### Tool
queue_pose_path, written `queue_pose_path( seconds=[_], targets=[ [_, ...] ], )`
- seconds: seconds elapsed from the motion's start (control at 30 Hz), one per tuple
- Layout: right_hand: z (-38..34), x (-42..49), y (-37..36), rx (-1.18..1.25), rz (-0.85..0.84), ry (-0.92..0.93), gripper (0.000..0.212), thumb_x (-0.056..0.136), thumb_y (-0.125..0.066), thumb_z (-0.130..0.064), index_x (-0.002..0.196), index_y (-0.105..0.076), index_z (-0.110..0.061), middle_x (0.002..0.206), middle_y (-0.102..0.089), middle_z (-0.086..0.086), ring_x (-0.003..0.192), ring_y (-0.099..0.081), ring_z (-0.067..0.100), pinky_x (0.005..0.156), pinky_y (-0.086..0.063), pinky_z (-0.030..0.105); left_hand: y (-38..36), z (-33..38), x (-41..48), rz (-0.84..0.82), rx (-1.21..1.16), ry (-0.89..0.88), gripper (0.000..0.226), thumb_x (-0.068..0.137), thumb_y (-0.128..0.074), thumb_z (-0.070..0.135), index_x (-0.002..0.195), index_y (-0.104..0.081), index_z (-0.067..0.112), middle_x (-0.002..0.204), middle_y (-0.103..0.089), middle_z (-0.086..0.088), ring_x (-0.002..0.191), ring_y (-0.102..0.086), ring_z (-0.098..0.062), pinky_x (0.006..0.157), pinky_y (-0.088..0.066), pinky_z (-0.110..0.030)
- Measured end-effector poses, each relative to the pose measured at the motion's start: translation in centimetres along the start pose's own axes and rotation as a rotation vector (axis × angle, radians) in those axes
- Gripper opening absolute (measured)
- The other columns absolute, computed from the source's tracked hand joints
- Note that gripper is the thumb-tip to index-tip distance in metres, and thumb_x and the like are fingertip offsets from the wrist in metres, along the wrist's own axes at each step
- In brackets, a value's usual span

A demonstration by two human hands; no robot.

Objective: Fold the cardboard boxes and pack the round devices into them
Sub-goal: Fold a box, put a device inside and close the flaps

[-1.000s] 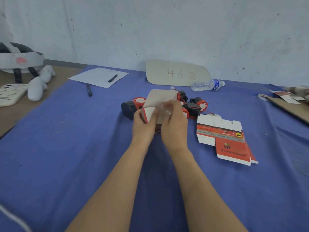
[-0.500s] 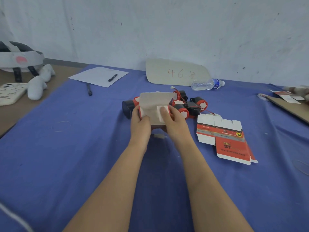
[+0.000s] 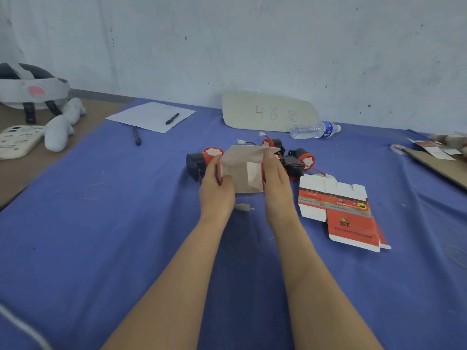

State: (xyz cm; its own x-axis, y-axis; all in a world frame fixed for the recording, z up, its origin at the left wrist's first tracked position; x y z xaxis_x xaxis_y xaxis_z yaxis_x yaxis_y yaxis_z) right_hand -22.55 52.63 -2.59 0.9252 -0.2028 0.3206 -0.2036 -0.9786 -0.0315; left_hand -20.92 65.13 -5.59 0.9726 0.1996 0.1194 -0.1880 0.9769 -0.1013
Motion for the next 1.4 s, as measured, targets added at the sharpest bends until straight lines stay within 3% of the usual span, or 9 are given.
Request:
queue_pose_path(
  seconds=[0.1,0.27,0.37,0.53,0.87,1.0,1.17,1.3,1.4],
  targets=[
    [-0.6,0.1,1.2,-0.017,0.161,0.075,0.034,0.096,-0.048,-0.045,0.072,-0.062,-0.025,0.068,-0.059,-0.014,0.068,-0.052,0.002,0.061,-0.043,0.017,0.0,-0.1,-0.1,0.003,0.001,0.025,0.046,0.093,-0.048,0.017,0.135,-0.049,0.035,0.117,-0.062,0.007,0.093,-0.063,-0.001,0.072,-0.053,-0.022],
    [0.7,0.6,4.4,0.019,0.489,-0.047,0.041,0.098,-0.047,-0.039,0.063,-0.05,-0.017,0.057,-0.048,-0.012,0.051,-0.042,0.0,0.05,-0.036,0.016,-0.6,0.3,0.1,-0.067,-0.387,0.121,0.06,0.087,-0.057,0.057,0.132,-0.051,0.018,0.114,-0.069,0.006,0.106,-0.066,-0.014,0.096,-0.052,-0.041],
    [1.0,0.4,4.2,0.054,0.504,-0.062,0.018,0.099,-0.048,-0.024,0.091,-0.061,-0.016,0.086,-0.065,-0.003,0.077,-0.062,0.007,0.07,-0.053,0.028,-2.9,1.0,-0.9,-0.263,-0.425,0.131,0.046,0.087,-0.05,0.057,0.113,-0.063,0.021,0.108,-0.072,0.003,0.102,-0.068,-0.014,0.086,-0.056,-0.03],
    [-1.2,-0.3,4.1,-0.282,0.509,0.133,0.03,0.098,-0.047,-0.016,0.126,-0.055,-0.02,0.105,-0.054,-0.013,0.091,-0.049,0.004,0.066,-0.034,-0.004,-2.6,-0.4,-0.5,-0.228,-0.526,0.298,0.046,0.095,-0.042,0.057,0.112,-0.065,0.02,0.096,-0.074,0.003,0.089,-0.069,-0.013,0.085,-0.054,-0.032],
    [-0.4,0.0,1.4,-0.473,0.288,-0.01,0.049,0.1,-0.04,-0.038,0.145,-0.036,-0.02,0.155,-0.024,0.008,0.139,-0.026,0.025,0.104,-0.028,0.03,-2.1,0.5,-0.5,-0.258,-0.656,0.295,0.055,0.096,-0.039,0.055,0.129,-0.057,0.015,0.118,-0.069,-0.008,0.103,-0.069,-0.02,0.071,-0.059,-0.032],
    [1.2,-0.4,-0.7,-0.052,0.058,-0.341,0.03,0.099,-0.037,-0.049,0.092,-0.056,-0.027,0.105,-0.061,0.006,0.092,-0.056,0.013,0.082,-0.042,0.024,-1.9,1.1,-0.2,-0.35,-0.743,0.216,0.06,0.096,-0.033,0.06,0.121,-0.063,0.014,0.114,-0.069,-0.011,0.1,-0.068,-0.024,0.079,-0.058,-0.034],
    [2.0,-0.7,-2.2,0.34,-0.128,-0.439,0.028,0.099,-0.047,-0.032,0.088,-0.072,-0.025,0.092,-0.073,0.0,0.091,-0.069,0.017,0.08,-0.056,0.035,-1.6,1.2,0.3,-0.365,-0.793,0.178,0.055,0.093,-0.038,0.06,0.103,-0.075,0.021,0.111,-0.07,-0.01,0.098,-0.068,-0.024,0.085,-0.055,-0.037],
    [1.1,0.6,1.2,-0.231,0.12,-0.19,0.033,0.094,-0.056,-0.026,0.125,-0.059,-0.013,0.12,-0.062,-0.001,0.105,-0.059,0.015,0.087,-0.048,0.027,-1.4,0.7,0.2,-0.304,-0.663,0.221,0.059,0.083,-0.05,0.057,0.122,-0.062,0.014,0.114,-0.07,-0.007,0.1,-0.068,-0.02,0.078,-0.059,-0.031],
    [0.5,0.3,2.9,-0.461,0.318,-0.032,0.03,0.094,-0.055,-0.015,0.123,-0.057,-0.012,0.112,-0.058,-0.005,0.096,-0.051,0.01,0.075,-0.039,0.017,-1.7,0.5,-0.1,-0.311,-0.572,0.215,0.063,0.082,-0.051,0.055,0.129,-0.058,0.014,0.117,-0.069,-0.006,0.104,-0.067,-0.019,0.073,-0.058,-0.03]
  ],
)
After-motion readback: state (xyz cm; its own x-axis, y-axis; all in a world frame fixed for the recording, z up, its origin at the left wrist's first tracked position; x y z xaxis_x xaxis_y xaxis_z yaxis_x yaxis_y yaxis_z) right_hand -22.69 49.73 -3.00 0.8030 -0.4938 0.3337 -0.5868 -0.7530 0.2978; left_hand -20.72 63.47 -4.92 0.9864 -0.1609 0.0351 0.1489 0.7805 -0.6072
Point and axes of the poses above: each hand's wrist, its own x-axis towards the middle knuckle, its own y-axis out of the back of the hand, z = x × y, the point moved 7 cm from there along x, towards the middle knuckle
